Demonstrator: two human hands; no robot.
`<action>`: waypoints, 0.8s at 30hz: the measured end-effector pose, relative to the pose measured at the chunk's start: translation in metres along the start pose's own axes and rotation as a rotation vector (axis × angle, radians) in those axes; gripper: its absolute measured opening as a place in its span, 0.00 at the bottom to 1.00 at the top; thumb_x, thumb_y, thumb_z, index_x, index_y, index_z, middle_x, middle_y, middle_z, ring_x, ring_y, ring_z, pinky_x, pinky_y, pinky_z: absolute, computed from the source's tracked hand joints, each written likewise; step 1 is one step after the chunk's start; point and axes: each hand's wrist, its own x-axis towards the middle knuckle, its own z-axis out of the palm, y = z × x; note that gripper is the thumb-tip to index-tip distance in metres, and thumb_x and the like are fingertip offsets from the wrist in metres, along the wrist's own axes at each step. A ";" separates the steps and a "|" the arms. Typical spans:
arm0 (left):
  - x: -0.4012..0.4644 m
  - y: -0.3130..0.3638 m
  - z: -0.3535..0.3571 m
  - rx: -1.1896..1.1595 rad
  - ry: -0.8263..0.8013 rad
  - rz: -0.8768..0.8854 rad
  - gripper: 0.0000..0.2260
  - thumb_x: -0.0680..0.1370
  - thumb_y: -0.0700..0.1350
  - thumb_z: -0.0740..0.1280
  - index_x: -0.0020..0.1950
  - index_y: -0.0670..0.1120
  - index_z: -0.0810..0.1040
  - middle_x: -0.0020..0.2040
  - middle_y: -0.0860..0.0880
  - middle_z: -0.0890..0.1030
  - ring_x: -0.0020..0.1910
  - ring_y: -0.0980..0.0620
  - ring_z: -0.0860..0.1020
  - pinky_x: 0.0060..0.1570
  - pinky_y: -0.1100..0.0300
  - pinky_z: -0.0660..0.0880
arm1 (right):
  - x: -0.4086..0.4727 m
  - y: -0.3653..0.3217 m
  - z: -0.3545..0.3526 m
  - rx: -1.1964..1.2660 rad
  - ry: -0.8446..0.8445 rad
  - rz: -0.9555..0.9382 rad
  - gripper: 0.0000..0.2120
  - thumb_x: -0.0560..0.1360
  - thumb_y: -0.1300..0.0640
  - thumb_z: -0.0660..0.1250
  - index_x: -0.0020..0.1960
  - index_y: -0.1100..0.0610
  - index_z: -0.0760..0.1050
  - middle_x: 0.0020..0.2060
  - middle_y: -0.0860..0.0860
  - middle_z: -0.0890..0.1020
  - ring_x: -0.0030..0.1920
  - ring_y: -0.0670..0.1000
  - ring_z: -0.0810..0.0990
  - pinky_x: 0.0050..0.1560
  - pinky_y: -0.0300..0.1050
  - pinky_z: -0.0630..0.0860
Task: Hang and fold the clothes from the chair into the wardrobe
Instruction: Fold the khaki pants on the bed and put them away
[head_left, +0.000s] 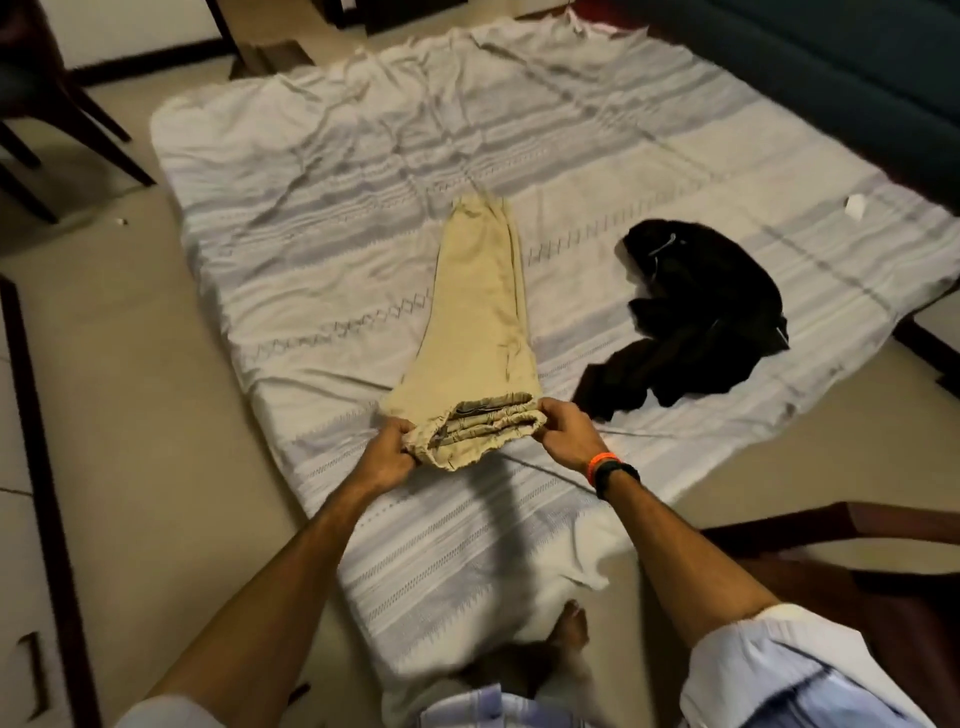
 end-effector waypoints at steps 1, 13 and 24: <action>-0.007 -0.003 0.005 0.006 -0.010 -0.001 0.16 0.76 0.39 0.72 0.58 0.46 0.69 0.55 0.47 0.77 0.55 0.47 0.76 0.56 0.52 0.74 | -0.006 0.005 0.005 -0.008 -0.012 0.010 0.11 0.75 0.68 0.65 0.56 0.60 0.79 0.48 0.54 0.84 0.50 0.55 0.81 0.54 0.48 0.77; -0.093 -0.062 0.065 0.128 -0.085 -0.096 0.17 0.78 0.37 0.69 0.63 0.43 0.67 0.54 0.48 0.75 0.53 0.48 0.75 0.49 0.60 0.67 | -0.105 0.087 0.067 0.001 -0.088 0.106 0.08 0.76 0.62 0.68 0.54 0.57 0.79 0.49 0.53 0.84 0.51 0.54 0.82 0.56 0.51 0.78; -0.198 -0.117 0.145 0.136 -0.058 -0.155 0.17 0.76 0.37 0.69 0.61 0.45 0.68 0.60 0.42 0.77 0.57 0.44 0.76 0.51 0.58 0.70 | -0.219 0.160 0.098 0.054 -0.146 0.059 0.09 0.76 0.65 0.68 0.57 0.61 0.79 0.50 0.53 0.83 0.51 0.52 0.80 0.53 0.40 0.74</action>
